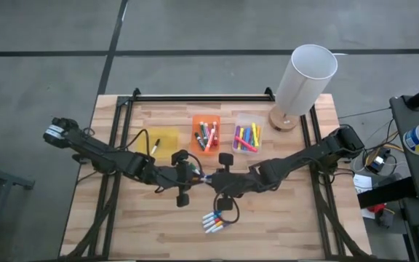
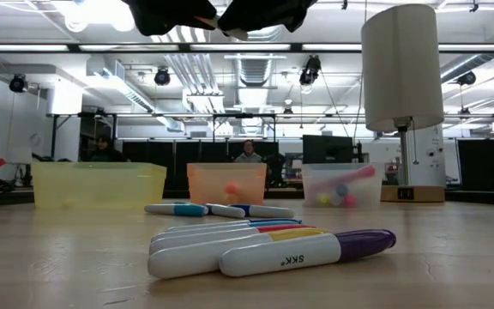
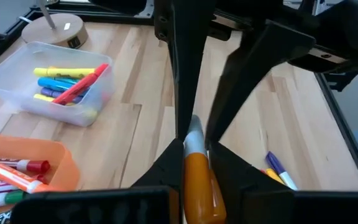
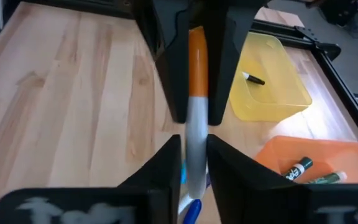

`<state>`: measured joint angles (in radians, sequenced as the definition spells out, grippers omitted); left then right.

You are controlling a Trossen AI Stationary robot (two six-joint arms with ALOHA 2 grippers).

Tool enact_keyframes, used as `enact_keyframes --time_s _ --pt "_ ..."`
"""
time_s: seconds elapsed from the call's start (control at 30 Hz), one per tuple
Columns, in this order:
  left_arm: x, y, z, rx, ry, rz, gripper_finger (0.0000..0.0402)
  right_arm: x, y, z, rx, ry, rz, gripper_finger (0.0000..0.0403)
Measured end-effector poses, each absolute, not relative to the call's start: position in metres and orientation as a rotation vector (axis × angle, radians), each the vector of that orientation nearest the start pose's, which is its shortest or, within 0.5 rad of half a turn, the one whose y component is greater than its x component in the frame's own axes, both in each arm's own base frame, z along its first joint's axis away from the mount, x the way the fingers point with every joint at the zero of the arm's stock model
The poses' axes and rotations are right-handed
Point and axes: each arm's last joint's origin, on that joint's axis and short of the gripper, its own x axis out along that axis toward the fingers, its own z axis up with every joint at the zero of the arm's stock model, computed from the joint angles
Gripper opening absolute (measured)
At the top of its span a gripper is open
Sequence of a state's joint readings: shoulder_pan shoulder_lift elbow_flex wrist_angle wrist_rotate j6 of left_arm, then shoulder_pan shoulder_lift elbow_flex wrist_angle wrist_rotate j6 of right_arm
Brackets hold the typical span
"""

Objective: Pick & Place Markers
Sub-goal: Put the small orange marker into the yellow bin

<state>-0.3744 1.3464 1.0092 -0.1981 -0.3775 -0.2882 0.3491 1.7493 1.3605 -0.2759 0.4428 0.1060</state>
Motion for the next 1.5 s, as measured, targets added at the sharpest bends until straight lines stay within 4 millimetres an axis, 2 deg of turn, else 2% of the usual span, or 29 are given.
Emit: enact_keyframes --time_s 0.23,0.4,0.63,0.83,1.1,1.27,1.37,1.5 --pt "0.271 -0.093 0.282 -0.024 0.567 0.159 0.0050 0.366 0.121 0.261 -0.134 0.672 -0.143 0.0138" --pt "0.259 -0.083 0.270 0.101 0.691 0.349 0.0050 0.361 0.119 0.251 -0.113 0.731 -0.167 0.0169" --pt "0.237 -0.055 0.256 0.187 0.876 0.655 0.0050 0.355 0.118 0.233 -0.063 0.770 -0.197 0.0179" --pt "0.225 -0.021 0.241 0.158 1.007 0.838 0.0050 0.349 0.116 0.220 -0.019 0.803 -0.228 0.0173" --pt "0.213 0.023 0.207 0.008 1.193 0.892 0.0050 0.343 0.116 0.208 0.013 0.829 -0.251 0.0173" --pt "0.213 0.038 0.196 -0.154 1.236 0.810 0.0050 0.343 0.116 0.208 0.013 0.829 -0.251 0.0171" --pt "0.213 0.042 0.193 -0.176 1.240 0.777 0.0051 0.343 0.116 0.208 0.010 0.827 -0.249 0.0167" --pt "0.213 0.047 0.194 -0.189 1.213 0.829 0.0052 0.343 0.116 0.208 0.009 0.827 -0.248 0.0167"
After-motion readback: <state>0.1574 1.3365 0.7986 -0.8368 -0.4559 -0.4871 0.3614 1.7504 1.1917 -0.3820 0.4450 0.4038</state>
